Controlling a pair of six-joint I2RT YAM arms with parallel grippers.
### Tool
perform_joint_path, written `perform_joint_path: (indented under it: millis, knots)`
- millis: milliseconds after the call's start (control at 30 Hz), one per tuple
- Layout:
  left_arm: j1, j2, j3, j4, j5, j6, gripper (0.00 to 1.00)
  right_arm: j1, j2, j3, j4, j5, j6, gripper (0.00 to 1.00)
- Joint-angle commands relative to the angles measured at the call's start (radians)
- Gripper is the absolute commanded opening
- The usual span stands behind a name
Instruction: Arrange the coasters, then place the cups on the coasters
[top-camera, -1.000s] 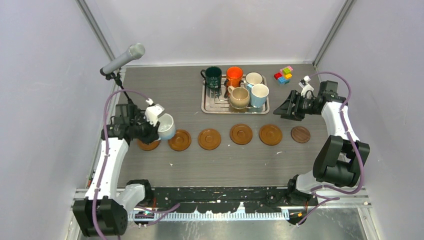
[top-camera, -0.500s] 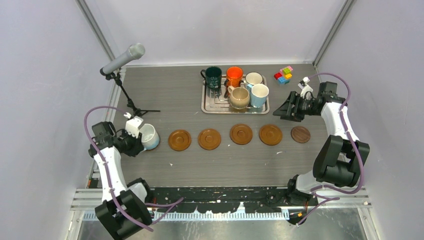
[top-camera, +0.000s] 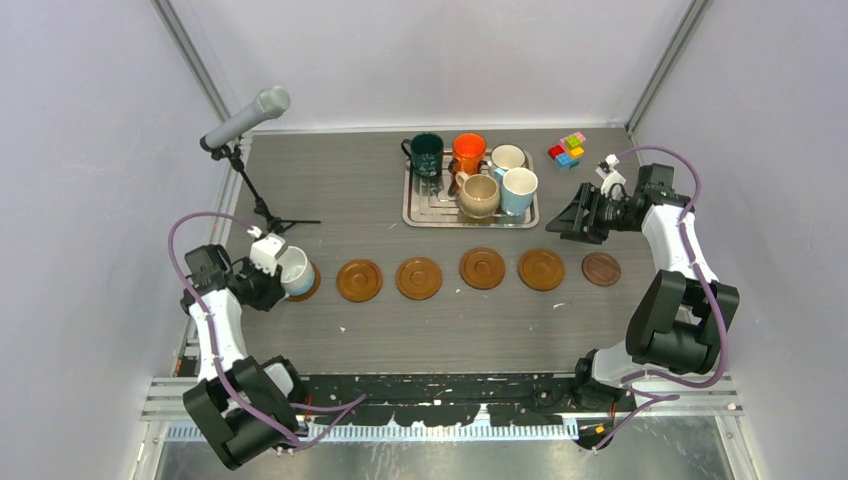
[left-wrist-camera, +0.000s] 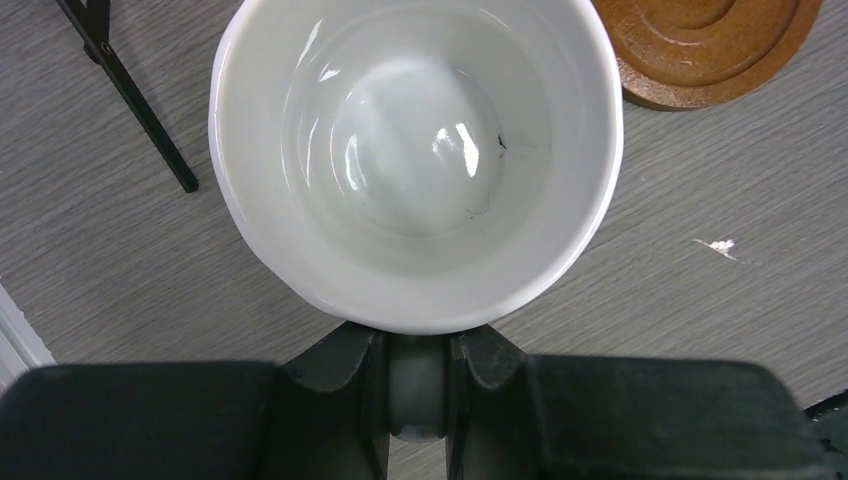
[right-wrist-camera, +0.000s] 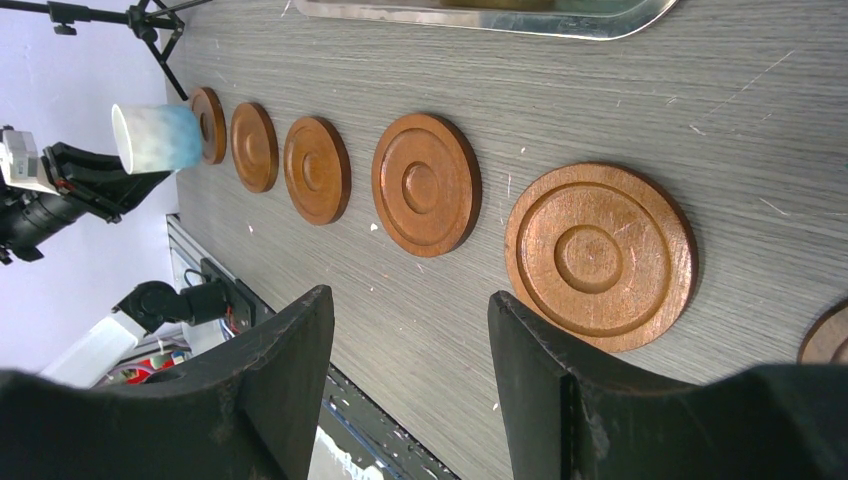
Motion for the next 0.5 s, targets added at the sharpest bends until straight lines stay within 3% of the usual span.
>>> perform_joint_path:
  millis: [0, 467]
  knots:
    - [0.008, -0.01, -0.023, 0.126, 0.041, 0.024, 0.0, 0.003, -0.025, -0.005, 0.015, -0.023, -0.008, 0.63]
    - [0.008, 0.033, -0.061, 0.193, 0.005, 0.038, 0.12, 0.003, -0.023, -0.008, 0.019, -0.017, 0.0, 0.63]
